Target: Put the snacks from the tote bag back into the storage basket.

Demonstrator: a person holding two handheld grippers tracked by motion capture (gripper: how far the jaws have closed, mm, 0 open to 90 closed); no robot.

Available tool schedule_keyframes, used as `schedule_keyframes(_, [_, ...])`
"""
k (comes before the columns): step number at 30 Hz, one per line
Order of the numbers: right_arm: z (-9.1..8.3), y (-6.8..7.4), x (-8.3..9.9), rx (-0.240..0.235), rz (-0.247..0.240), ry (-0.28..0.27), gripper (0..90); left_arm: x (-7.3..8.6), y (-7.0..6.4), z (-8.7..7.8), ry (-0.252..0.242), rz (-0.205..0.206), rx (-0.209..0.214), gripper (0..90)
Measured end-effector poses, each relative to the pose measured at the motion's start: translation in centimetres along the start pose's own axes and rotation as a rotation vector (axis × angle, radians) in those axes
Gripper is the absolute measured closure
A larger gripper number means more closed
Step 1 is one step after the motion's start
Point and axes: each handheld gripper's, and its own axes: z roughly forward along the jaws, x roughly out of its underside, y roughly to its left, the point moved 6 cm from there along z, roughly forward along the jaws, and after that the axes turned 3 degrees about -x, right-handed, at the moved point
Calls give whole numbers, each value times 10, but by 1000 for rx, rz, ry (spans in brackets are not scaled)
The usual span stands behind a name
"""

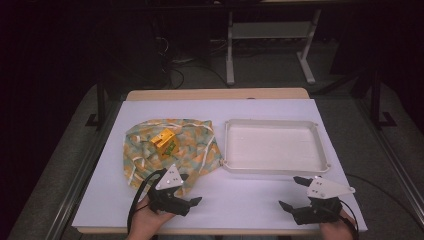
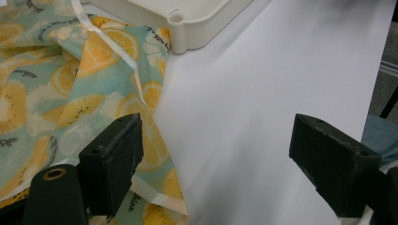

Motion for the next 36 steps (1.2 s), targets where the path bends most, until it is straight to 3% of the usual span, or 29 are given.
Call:
schedule_keyframes(3, [-2, -1, 0, 3, 9, -8, 134, 1, -1, 0, 20, 24, -8, 174])
schedule_keyframes(18, [1, 1, 1, -1, -3, 12, 134, 2, 5, -1, 27, 19, -7, 174])
schedule_keyframes(23, [1, 1, 1, 5, -9, 18, 134, -2, 7, -4, 10, 12, -11, 174])
schedule_keyframes(30, [2, 0, 3, 11, -16, 30, 134, -11, 7, -11, 6, 40, -4, 203])
schedule_keyframes(36, [0, -2, 4, 20, -2, 19, 135, -21, 17, -21, 3, 61, -20, 198])
